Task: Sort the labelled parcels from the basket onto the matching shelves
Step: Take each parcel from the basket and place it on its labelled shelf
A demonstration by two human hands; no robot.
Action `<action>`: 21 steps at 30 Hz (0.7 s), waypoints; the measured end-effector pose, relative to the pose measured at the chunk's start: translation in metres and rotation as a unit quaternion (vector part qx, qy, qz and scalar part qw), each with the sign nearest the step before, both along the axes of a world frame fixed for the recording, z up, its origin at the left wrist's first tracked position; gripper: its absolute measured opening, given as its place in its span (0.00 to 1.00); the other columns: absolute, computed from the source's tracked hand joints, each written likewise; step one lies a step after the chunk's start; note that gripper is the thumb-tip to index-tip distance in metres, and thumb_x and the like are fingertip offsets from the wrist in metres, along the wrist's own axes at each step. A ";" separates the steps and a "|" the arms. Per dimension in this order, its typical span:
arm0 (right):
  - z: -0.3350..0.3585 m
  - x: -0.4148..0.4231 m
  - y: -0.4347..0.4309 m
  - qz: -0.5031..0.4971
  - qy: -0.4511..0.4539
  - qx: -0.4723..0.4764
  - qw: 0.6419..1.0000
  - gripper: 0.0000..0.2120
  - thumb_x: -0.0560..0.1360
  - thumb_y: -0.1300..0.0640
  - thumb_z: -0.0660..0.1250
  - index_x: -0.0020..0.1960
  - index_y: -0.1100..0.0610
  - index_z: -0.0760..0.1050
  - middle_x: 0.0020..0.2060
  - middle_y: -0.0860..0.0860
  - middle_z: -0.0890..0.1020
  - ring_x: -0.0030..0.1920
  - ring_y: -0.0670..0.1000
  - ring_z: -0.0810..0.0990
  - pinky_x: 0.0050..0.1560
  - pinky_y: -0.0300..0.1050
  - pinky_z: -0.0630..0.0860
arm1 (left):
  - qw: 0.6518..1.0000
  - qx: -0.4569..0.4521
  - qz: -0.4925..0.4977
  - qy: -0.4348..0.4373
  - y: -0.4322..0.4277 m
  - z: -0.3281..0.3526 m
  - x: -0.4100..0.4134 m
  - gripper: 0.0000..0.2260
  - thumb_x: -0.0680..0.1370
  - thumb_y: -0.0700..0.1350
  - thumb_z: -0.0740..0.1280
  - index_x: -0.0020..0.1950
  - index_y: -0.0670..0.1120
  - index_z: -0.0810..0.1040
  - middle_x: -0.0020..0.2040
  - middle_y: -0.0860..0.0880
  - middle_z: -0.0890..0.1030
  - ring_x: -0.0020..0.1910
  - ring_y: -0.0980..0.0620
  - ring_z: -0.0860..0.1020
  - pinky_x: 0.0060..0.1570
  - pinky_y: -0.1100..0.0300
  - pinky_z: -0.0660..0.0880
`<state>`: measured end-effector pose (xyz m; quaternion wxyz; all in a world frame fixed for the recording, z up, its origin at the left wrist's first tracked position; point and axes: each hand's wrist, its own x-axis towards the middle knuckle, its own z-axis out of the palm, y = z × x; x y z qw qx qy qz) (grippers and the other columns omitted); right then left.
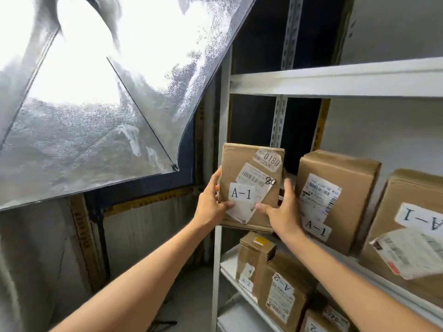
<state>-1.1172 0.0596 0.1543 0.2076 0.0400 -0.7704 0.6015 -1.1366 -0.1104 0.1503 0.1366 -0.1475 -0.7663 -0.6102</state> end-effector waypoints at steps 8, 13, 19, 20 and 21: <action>-0.004 -0.055 -0.016 -0.113 -0.009 0.047 0.992 0.42 0.74 0.67 0.69 0.78 0.49 0.49 0.72 0.51 0.67 0.72 0.51 0.65 0.64 0.44 0.65 | 0.999 -0.036 -0.030 0.018 0.009 -0.007 -0.083 0.36 0.75 0.33 0.67 0.76 0.54 0.54 0.58 0.59 0.73 0.52 0.61 0.76 0.47 0.63 0.79; -0.006 -0.072 -0.013 -0.153 -0.008 0.052 0.987 0.43 0.74 0.66 0.68 0.78 0.48 0.46 0.72 0.50 0.66 0.72 0.50 0.65 0.65 0.45 0.66 | 0.997 -0.049 -0.049 0.038 0.020 -0.007 -0.117 0.35 0.75 0.32 0.66 0.75 0.53 0.55 0.56 0.61 0.73 0.49 0.65 0.76 0.46 0.64 0.78; -0.014 -0.085 -0.005 -0.181 -0.033 0.067 0.981 0.45 0.76 0.63 0.68 0.78 0.47 0.40 0.75 0.51 0.62 0.74 0.52 0.61 0.71 0.54 0.63 | 0.994 -0.067 -0.076 0.028 0.037 -0.013 -0.138 0.35 0.76 0.32 0.65 0.75 0.54 0.54 0.61 0.56 0.72 0.59 0.60 0.72 0.54 0.59 0.75; -0.014 -0.087 -0.004 -0.191 -0.037 0.077 0.978 0.45 0.76 0.63 0.68 0.78 0.47 0.40 0.74 0.52 0.63 0.73 0.53 0.62 0.71 0.54 0.64 | 0.994 -0.070 -0.076 0.027 0.039 -0.013 -0.142 0.35 0.76 0.32 0.64 0.76 0.54 0.54 0.63 0.55 0.73 0.62 0.57 0.71 0.57 0.54 0.74; -0.014 -0.089 -0.003 -0.200 -0.038 0.085 0.975 0.45 0.76 0.63 0.68 0.78 0.47 0.40 0.73 0.52 0.63 0.73 0.53 0.63 0.70 0.54 0.65 | 0.995 -0.070 -0.074 0.025 0.042 -0.014 -0.145 0.34 0.76 0.32 0.64 0.76 0.53 0.54 0.64 0.53 0.73 0.63 0.55 0.71 0.59 0.51 0.74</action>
